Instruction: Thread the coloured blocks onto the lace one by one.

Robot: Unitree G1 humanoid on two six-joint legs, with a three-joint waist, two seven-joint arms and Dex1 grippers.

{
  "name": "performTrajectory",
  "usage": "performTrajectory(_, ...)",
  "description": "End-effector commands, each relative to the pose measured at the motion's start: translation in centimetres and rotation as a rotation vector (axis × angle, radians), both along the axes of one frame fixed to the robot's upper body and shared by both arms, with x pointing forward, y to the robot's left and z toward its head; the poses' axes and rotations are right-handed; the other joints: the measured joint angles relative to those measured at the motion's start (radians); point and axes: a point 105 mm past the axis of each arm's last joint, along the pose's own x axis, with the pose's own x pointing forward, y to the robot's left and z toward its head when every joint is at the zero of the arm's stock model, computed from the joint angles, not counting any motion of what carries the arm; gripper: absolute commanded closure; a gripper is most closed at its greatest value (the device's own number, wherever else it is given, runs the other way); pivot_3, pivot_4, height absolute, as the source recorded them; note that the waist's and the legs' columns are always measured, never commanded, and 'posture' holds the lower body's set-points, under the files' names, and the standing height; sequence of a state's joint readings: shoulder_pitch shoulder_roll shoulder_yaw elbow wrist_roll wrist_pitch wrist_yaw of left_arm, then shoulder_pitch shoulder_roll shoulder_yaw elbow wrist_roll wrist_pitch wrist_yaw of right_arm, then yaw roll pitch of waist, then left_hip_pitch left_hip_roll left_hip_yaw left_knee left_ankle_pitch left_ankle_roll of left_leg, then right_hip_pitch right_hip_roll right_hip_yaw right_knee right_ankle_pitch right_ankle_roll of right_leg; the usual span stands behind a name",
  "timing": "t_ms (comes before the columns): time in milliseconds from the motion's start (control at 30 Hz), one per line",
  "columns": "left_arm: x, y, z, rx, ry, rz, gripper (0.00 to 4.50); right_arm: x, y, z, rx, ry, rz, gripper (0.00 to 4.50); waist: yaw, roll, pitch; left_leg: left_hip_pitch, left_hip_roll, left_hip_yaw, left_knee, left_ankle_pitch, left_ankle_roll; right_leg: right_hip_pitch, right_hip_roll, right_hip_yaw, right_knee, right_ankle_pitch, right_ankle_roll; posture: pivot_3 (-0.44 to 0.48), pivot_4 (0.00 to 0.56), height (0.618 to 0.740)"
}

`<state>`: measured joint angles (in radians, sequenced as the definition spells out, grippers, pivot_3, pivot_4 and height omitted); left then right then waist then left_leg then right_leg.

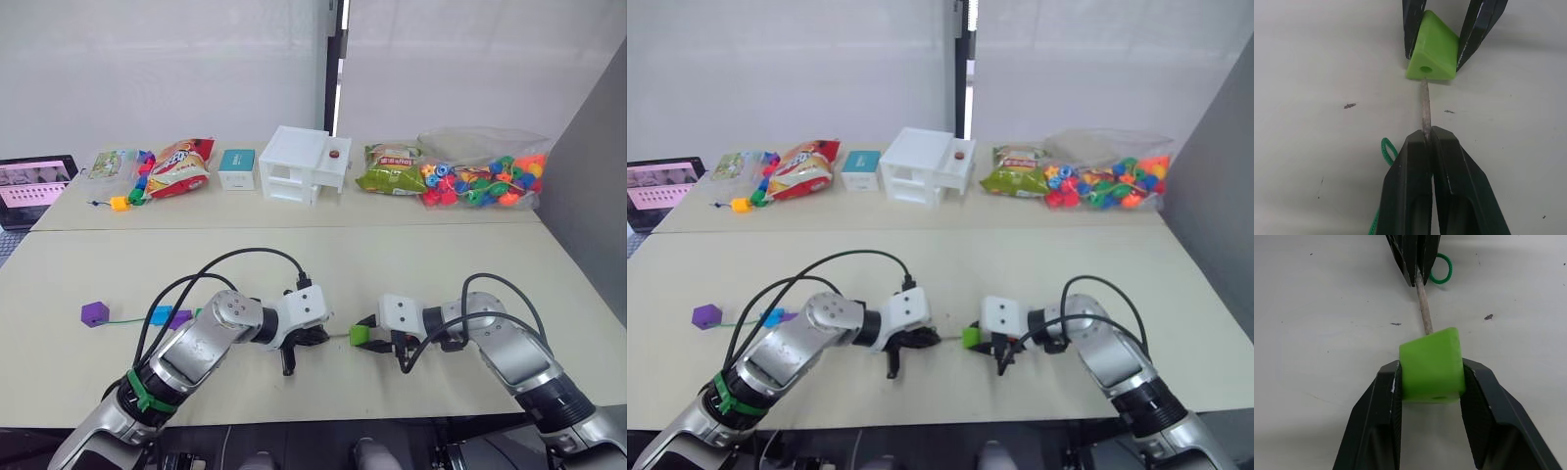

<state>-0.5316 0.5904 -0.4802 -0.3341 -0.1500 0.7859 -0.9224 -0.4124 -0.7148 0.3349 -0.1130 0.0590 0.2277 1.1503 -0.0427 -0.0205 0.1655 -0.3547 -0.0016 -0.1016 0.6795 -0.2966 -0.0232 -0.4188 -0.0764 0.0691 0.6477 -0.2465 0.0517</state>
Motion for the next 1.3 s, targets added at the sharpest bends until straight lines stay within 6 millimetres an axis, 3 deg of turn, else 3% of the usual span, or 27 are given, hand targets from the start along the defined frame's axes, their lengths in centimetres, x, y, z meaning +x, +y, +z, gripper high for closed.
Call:
performTrajectory(33, 0.1, -0.6, 0.7, -0.009, -0.035, -0.022, 4.5, -1.0, 0.3, -1.0, -0.022, 0.042, 0.02, 3.36, 0.0, 0.0, 0.0, 0.0, 0.0, 0.0, 0.0, 0.0, 0.0, 0.0, 0.0, 0.0, 0.0, 0.0, 0.0, 0.0, 0.15, 0.74)
performTrajectory(1300, 0.3, -1.8, 2.0, -0.04, -0.058, -0.058, 4.5, -1.7, 0.3, -1.0, -0.026, 0.045, 0.006, 3.36, 0.006, 0.0, 0.0, 0.0, 0.0, 0.0, 0.001, 0.0, 0.0, 0.001, 0.0, 0.0, 0.0, 0.0, 0.0, 0.0, 0.15, 0.74)
